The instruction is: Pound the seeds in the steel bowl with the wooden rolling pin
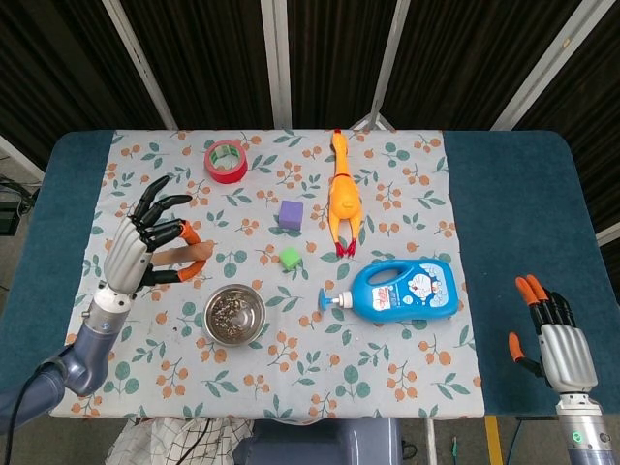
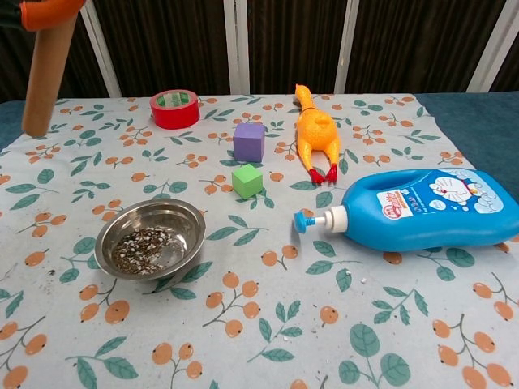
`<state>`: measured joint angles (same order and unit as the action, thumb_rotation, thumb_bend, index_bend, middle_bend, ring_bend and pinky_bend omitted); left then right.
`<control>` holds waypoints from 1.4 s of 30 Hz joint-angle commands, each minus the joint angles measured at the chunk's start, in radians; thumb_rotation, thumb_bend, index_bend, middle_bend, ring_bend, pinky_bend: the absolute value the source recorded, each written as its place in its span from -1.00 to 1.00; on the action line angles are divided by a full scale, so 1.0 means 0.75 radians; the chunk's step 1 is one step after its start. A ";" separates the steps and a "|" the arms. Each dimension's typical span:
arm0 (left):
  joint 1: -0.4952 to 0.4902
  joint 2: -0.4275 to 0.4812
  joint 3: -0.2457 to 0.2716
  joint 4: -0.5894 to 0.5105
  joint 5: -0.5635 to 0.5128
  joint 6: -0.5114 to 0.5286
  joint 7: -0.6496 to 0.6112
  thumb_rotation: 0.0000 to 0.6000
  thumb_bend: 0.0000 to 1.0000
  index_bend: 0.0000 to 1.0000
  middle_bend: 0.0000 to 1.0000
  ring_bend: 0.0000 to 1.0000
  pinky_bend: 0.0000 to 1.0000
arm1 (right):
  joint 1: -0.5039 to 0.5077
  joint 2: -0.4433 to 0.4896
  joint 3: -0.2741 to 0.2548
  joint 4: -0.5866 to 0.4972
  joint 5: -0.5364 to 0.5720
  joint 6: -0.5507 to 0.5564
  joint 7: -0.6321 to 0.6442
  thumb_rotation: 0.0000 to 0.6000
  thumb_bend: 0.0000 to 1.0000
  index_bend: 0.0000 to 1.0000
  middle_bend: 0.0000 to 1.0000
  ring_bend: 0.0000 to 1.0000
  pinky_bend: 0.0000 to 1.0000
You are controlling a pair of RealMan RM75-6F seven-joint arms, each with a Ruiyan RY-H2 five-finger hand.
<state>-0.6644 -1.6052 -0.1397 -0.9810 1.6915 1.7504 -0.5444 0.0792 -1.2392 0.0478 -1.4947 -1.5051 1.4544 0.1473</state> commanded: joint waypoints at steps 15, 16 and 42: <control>0.196 -0.096 0.285 0.556 0.074 -0.189 0.061 1.00 0.85 0.20 0.44 -0.57 -1.00 | -0.005 0.004 0.000 -0.005 0.007 0.000 -0.007 1.00 0.04 -1.00 -1.00 -1.00 -1.00; 0.208 -0.101 0.303 0.574 0.083 -0.199 0.068 1.00 0.85 0.20 0.44 -0.57 -1.00 | -0.005 0.004 -0.001 -0.004 0.006 0.001 -0.009 1.00 0.04 -1.00 -1.00 -1.00 -1.00; 0.314 -0.068 0.437 0.582 0.129 -0.313 0.181 1.00 0.06 0.03 0.12 -0.57 -1.00 | -0.011 0.003 -0.006 0.011 -0.019 0.022 -0.004 1.00 0.04 -1.00 -1.00 -1.00 -1.00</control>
<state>-0.4303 -1.6592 0.1875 -0.5409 1.7896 1.5191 -0.4116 0.0708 -1.2367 0.0432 -1.4867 -1.5192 1.4708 0.1445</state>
